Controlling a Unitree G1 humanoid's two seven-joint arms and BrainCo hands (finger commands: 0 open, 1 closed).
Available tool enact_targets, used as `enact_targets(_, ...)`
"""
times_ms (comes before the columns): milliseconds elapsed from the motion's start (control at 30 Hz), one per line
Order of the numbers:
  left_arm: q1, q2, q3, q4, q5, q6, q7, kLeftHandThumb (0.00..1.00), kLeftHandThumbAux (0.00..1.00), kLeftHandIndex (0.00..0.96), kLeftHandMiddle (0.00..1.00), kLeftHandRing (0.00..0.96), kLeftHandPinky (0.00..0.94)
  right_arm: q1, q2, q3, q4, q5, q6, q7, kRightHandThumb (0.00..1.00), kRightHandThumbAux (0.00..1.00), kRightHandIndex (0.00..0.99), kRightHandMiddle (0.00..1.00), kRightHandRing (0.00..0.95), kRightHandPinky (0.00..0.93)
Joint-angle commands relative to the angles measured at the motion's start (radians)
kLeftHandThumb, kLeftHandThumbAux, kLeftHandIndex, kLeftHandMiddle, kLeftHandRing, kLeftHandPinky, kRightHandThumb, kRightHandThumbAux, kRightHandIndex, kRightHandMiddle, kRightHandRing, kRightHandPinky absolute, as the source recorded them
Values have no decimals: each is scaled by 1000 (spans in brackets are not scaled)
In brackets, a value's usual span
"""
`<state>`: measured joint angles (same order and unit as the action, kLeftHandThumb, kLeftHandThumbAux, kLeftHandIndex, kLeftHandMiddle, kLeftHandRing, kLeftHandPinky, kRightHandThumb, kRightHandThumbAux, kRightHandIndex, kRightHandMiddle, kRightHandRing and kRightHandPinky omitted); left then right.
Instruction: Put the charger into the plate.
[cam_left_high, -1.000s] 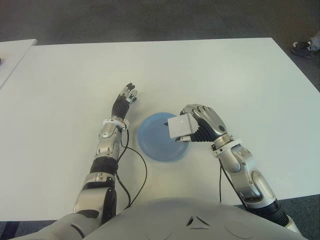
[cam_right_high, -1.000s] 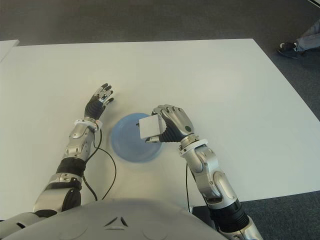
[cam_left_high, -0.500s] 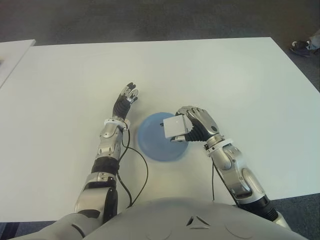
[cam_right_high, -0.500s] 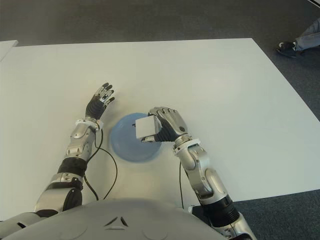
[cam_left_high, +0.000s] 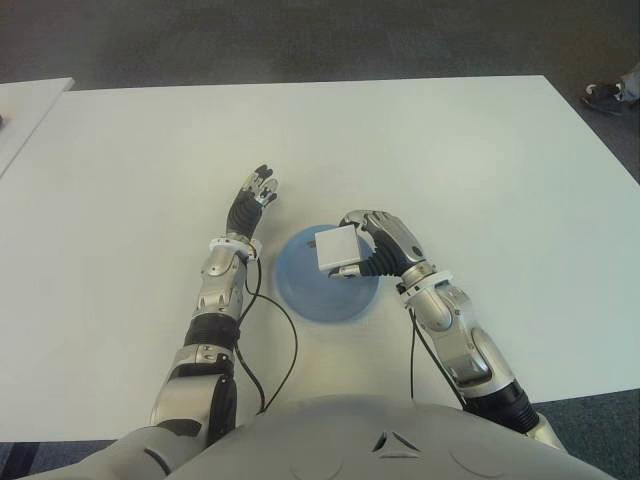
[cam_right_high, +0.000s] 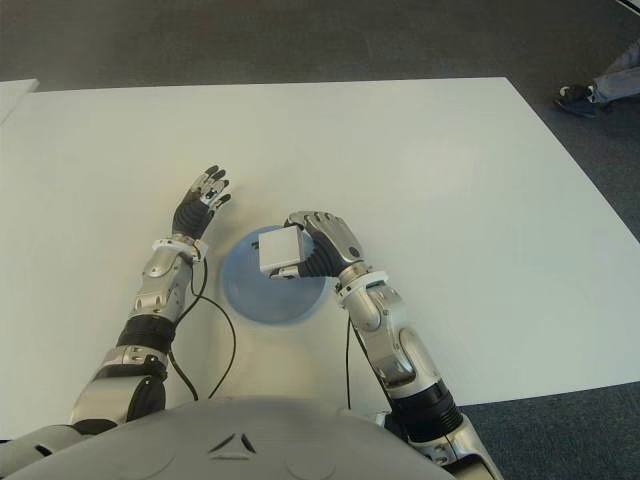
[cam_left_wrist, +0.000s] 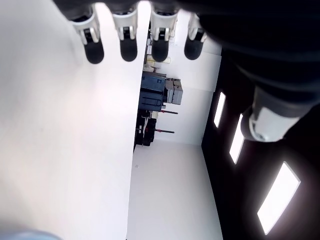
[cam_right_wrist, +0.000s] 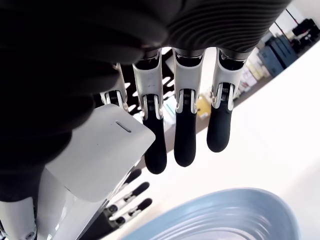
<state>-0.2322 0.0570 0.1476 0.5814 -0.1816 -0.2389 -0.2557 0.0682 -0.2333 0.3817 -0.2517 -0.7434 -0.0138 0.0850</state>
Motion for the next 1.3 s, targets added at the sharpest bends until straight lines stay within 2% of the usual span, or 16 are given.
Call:
enact_targets(33,3,-6,0,5,-8,3,-6,6,494,9,67,80,115,-17,16,9,35,21,-11,-14,857,675,402,538,855,845)
enact_targets(200,3,-6,0,6,-9,4,-7,7,490,11,72,84,120,-25,20,15,55,34,-38,-29,856,676,399,537,845,834)
enact_targets(267,3,-6,0,5,-10,6,-7,8,491,14,75,86,121,-30,15,19,66,42,-61,-34,854,676,398,535,802,758)
enact_targets(300,2,-6,1,5,-10,7,-7,10,493,15,76,87,121,-33,12,21,71,45,-72,-35,850,673,400,532,723,671)
enact_targets(333,2,-6,1,5,-11,8,-7,11,494,15,76,87,121,-36,5,25,76,44,-84,-33,848,673,401,531,695,639)
enact_targets(367,2,-6,1,5,-11,8,-6,13,496,16,76,87,120,-38,0,28,79,43,-93,-32,736,536,348,447,546,508)
enact_targets(433,3,-6,1,5,-11,7,-6,16,498,17,75,85,117,-42,-10,35,85,38,-109,-29,575,351,257,311,329,308)
enact_targets(467,3,-5,1,6,-11,6,-6,16,499,17,74,85,117,-42,-19,39,81,33,-118,-24,543,316,236,282,286,267)
enact_targets(533,2,-4,1,7,-11,5,-7,16,501,17,75,86,123,-39,-48,38,52,32,-132,1,464,232,127,140,117,109)
enact_targets(600,1,-3,1,9,-12,3,-9,15,504,17,76,87,125,-41,-89,27,21,39,-148,39,416,176,64,71,60,55)
enact_targets(700,-1,-2,3,12,-15,2,-13,16,510,18,81,92,135,-54,-120,22,17,44,-167,74,352,133,21,23,19,18)
enact_targets(833,-2,0,6,15,-18,-1,-17,20,518,23,82,93,133,-58,-123,22,21,62,-177,87,300,114,4,4,3,3)
enact_targets(1300,-7,8,5,30,-16,-15,-24,16,525,27,82,90,122,-47,-142,-12,-5,130,-191,114,336,110,0,0,0,0)
